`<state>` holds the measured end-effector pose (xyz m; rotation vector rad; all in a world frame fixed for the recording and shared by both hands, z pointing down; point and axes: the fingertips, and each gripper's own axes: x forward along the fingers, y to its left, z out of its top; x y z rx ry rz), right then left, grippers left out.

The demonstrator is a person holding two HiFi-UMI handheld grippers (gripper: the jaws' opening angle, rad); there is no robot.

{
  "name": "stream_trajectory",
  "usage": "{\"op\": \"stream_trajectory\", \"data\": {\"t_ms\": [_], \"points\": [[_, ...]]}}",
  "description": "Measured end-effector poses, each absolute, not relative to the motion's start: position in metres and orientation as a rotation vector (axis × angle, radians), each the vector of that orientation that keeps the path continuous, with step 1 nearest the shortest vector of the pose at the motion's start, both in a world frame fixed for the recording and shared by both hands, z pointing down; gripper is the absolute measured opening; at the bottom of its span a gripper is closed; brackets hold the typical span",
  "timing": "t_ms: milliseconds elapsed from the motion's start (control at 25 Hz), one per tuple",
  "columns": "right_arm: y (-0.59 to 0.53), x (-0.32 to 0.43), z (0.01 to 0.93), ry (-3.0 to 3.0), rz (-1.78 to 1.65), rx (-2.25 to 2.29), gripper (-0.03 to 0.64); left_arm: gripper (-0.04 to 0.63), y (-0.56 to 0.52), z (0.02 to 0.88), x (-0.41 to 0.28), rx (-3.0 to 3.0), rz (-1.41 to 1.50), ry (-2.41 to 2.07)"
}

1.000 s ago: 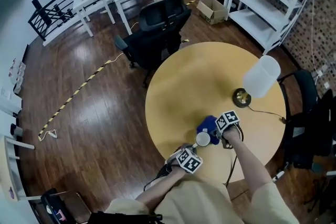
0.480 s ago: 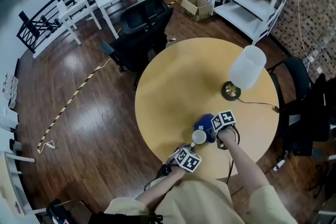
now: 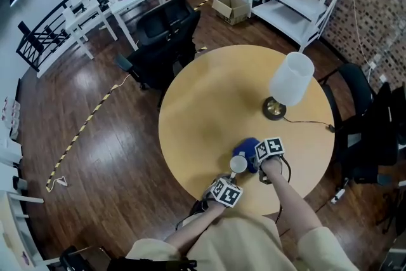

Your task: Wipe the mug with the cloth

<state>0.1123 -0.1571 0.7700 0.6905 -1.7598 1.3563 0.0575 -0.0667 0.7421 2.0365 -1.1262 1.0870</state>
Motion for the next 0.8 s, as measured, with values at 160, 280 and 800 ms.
{"op": "stream_trajectory", "data": {"t_ms": [160, 280, 800], "points": [[-0.155, 0.116, 0.768, -1.753, 1.379, 0.720, 0.038, 0.055, -0.069, 0.742, 0.058, 2.040, 1.100, -1.121], [-0.154, 0.118, 0.768, -1.748, 1.391, 0.732, 0.038, 0.055, -0.071, 0.741, 0.061, 2.040, 1.100, -1.114], [-0.136, 0.123, 0.767, -1.743, 1.442, 0.710, 0.038, 0.060, -0.076, 0.744, 0.093, 2.116, 1.105, -0.991]]}}
